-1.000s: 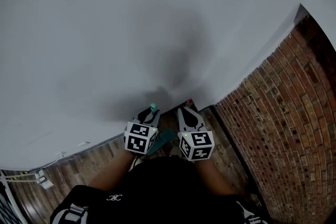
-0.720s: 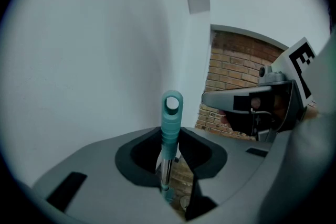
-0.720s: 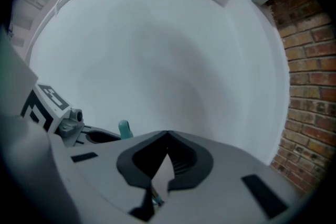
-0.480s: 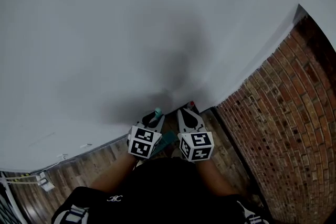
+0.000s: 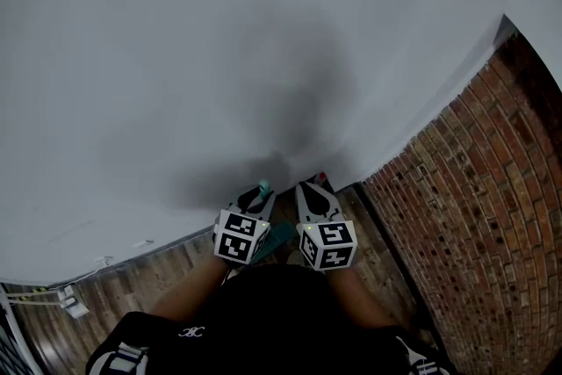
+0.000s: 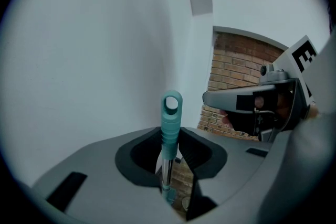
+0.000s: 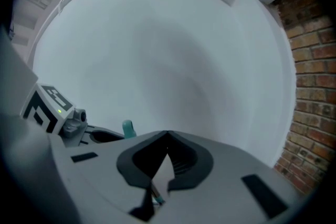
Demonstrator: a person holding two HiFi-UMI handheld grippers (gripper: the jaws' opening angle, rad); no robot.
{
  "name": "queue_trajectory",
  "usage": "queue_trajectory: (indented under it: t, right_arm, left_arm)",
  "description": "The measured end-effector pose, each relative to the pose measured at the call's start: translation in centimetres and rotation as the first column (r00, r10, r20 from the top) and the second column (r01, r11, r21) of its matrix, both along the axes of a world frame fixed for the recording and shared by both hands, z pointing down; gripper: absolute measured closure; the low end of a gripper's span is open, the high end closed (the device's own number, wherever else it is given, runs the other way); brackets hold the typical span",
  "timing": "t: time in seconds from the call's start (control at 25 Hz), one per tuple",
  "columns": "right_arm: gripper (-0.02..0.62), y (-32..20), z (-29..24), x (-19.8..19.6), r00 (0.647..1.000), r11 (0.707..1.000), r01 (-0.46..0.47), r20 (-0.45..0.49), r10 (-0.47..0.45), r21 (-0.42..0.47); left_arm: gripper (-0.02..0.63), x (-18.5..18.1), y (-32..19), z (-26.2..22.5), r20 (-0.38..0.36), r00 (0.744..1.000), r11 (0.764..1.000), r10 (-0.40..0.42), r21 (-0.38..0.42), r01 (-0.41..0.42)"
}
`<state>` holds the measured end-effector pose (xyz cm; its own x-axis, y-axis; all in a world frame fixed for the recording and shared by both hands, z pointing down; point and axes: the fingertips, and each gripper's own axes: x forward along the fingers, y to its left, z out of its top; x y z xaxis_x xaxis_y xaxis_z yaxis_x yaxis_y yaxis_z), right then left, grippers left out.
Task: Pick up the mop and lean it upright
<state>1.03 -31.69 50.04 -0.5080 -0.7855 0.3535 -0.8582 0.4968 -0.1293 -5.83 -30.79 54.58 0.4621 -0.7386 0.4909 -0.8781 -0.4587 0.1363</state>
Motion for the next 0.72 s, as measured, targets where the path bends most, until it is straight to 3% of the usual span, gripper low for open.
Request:
queue_trajectory:
  t: [0.72]
  right_arm:
    - [0.583,1.1,-0.3,0.0,1.000,1.000,-0.026,-0.018,0.026,0.012]
  left_arm:
    - [0.503,-0.4,-1.2,0.1,-0.015,1.000,1.000,0.021,0.003,-0.021]
